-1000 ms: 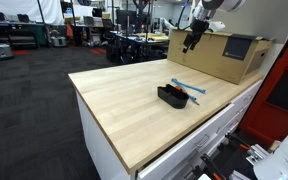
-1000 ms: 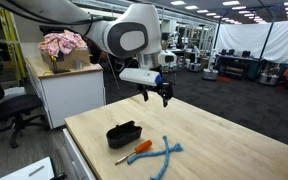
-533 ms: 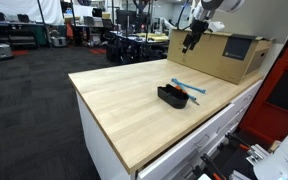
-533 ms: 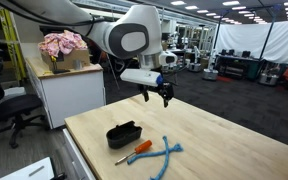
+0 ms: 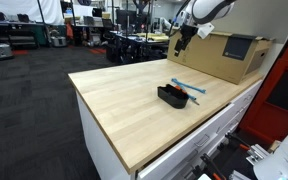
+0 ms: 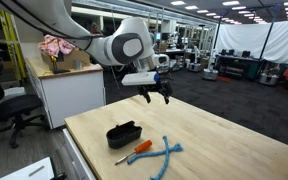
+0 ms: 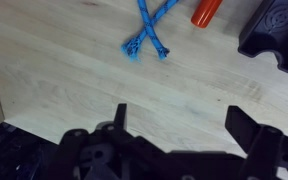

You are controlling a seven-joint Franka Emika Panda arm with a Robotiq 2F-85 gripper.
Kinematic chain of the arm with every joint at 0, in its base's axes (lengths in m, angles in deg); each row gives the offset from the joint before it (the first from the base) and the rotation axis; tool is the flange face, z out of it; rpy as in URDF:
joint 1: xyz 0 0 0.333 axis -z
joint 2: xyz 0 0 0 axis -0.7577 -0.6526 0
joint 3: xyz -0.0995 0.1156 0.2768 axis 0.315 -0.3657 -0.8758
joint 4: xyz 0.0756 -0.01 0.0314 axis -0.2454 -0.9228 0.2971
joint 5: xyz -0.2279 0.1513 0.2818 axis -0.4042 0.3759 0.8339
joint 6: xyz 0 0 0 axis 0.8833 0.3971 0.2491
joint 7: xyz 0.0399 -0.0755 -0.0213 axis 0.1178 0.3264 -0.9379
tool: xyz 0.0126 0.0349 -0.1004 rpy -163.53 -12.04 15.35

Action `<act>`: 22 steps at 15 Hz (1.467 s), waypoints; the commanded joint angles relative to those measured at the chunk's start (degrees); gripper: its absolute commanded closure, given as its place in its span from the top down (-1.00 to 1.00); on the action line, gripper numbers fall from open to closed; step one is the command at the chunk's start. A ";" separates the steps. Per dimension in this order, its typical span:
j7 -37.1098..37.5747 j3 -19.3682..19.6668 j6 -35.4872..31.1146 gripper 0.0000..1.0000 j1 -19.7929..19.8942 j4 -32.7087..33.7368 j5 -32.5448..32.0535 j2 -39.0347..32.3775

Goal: Place the object in the box

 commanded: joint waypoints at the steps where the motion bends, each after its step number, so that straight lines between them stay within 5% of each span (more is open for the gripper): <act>1: 4.57 -1.59 -4.11 1.00 0.35 0.11 -6.18 -3.91; 7: -3.13 -0.80 -2.06 1.00 1.56 0.71 -3.22 -9.56; 22: -36.71 -2.00 -11.20 1.00 10.79 5.25 9.07 -22.83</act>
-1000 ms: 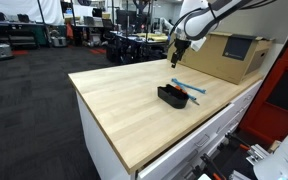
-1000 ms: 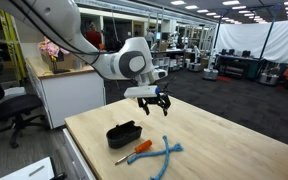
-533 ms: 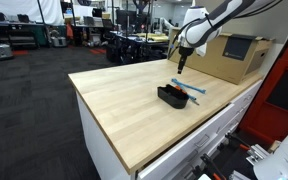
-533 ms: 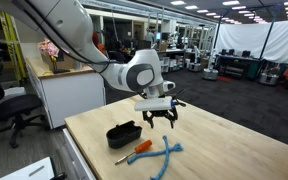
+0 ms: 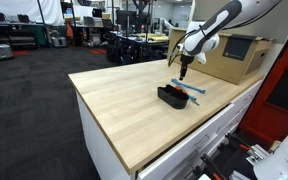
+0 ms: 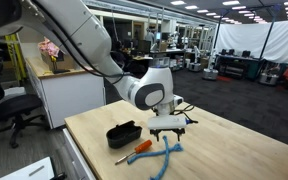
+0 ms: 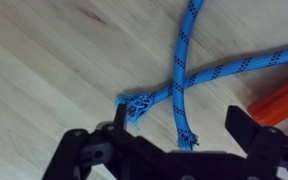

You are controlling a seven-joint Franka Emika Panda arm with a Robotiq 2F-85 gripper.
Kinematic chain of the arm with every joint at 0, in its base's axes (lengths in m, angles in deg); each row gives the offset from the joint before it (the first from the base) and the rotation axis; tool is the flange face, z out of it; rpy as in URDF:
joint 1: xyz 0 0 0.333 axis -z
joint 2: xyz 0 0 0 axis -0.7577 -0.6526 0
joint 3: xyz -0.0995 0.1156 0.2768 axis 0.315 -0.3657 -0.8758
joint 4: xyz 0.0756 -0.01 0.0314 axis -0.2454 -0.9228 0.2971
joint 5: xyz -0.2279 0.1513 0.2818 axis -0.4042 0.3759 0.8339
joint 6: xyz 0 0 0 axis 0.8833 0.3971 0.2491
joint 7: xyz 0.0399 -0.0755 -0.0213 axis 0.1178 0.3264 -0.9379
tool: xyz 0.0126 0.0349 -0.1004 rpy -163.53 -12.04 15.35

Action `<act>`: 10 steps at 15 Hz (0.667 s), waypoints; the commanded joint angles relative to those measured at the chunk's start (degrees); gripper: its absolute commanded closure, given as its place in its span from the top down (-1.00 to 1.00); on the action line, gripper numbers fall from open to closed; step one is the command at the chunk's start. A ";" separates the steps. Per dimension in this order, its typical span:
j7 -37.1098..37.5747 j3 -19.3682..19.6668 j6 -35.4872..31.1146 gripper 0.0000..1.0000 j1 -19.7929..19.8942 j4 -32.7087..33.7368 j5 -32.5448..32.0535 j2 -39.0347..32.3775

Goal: Place the object in the box

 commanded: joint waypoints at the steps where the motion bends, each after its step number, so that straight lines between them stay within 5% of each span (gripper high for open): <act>1: -5.74 -2.43 -0.90 1.00 2.67 3.86 4.19 -4.12; 10: -7.84 -4.32 1.11 1.00 2.53 7.65 4.94 -8.75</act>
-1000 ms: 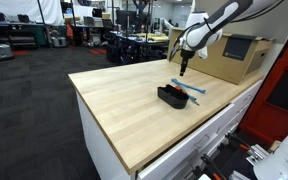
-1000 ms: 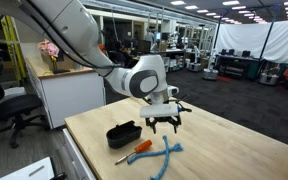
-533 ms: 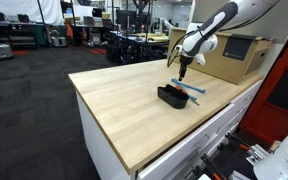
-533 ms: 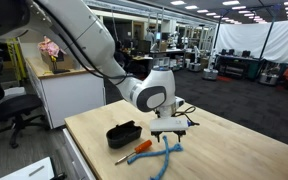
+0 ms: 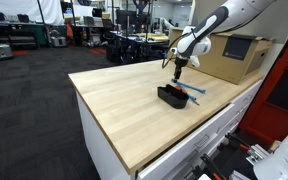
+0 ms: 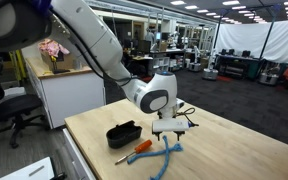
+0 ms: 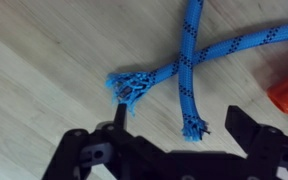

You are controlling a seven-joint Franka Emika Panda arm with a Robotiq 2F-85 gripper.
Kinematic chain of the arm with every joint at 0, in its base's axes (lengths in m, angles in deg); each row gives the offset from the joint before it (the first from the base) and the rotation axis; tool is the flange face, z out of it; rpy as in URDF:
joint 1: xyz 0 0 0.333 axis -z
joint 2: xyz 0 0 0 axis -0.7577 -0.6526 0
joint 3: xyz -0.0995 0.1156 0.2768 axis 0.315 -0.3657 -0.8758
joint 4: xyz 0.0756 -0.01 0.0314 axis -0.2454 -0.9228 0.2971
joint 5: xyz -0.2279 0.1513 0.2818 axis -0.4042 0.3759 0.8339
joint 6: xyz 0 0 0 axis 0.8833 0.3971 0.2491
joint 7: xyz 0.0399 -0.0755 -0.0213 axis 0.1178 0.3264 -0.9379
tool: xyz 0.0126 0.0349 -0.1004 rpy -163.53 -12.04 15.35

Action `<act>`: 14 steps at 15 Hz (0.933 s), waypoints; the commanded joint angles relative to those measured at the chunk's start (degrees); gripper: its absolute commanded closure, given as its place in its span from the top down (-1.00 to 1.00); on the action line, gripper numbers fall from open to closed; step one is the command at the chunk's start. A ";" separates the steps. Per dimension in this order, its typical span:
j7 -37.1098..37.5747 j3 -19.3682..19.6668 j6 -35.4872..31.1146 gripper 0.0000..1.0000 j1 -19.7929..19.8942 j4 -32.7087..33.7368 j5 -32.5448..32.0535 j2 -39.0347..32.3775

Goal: Place the object in the box

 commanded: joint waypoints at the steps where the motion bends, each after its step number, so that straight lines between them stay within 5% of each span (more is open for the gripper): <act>1: -1.72 -0.55 1.70 0.50 0.24 2.07 -1.72 -2.40; 2: -1.29 -0.24 1.80 0.47 0.01 2.10 -2.45 -2.70; 12: 1.54 1.03 2.38 -0.94 -0.88 2.11 -6.36 -2.49; 14: 4.59 1.64 3.41 -1.00 -1.39 2.08 -7.03 -1.19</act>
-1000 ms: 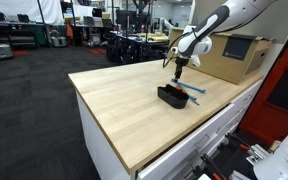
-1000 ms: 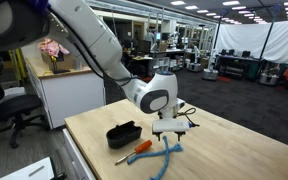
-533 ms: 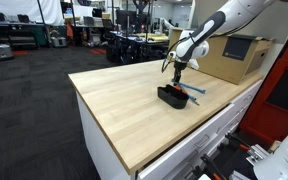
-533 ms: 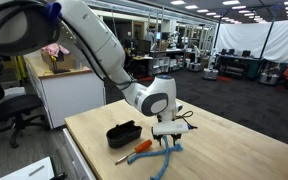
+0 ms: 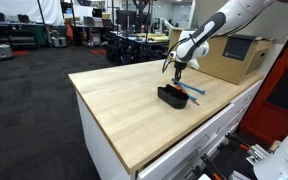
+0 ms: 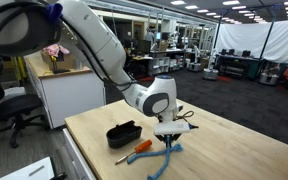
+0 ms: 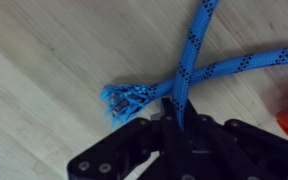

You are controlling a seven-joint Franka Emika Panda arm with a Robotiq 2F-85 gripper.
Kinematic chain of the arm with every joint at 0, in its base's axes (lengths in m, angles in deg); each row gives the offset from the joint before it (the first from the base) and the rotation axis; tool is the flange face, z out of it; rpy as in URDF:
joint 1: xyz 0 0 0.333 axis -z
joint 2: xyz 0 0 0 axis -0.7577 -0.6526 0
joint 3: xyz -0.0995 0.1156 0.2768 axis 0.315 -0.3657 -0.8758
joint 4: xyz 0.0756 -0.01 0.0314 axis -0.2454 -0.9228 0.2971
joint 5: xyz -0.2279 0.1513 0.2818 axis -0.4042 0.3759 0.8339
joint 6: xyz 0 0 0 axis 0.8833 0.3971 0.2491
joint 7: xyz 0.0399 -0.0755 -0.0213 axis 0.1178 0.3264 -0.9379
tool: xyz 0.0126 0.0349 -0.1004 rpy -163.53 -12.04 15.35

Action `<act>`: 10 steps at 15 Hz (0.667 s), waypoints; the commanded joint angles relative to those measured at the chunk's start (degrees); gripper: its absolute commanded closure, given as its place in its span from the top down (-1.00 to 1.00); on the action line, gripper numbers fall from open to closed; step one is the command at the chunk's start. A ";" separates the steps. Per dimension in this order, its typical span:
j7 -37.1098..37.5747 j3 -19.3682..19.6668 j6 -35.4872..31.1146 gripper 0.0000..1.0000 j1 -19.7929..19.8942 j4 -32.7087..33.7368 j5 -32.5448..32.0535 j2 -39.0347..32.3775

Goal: Place the object in the box

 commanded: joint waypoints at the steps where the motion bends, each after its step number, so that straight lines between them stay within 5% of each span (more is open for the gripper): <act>1: 4.99 1.56 2.18 -0.99 -1.30 0.37 -1.95 2.42; 4: 9.42 2.01 2.36 -0.94 -1.73 -0.37 -3.10 6.01; 10: 23.68 1.80 13.49 -0.94 -3.20 1.35 -1.19 13.37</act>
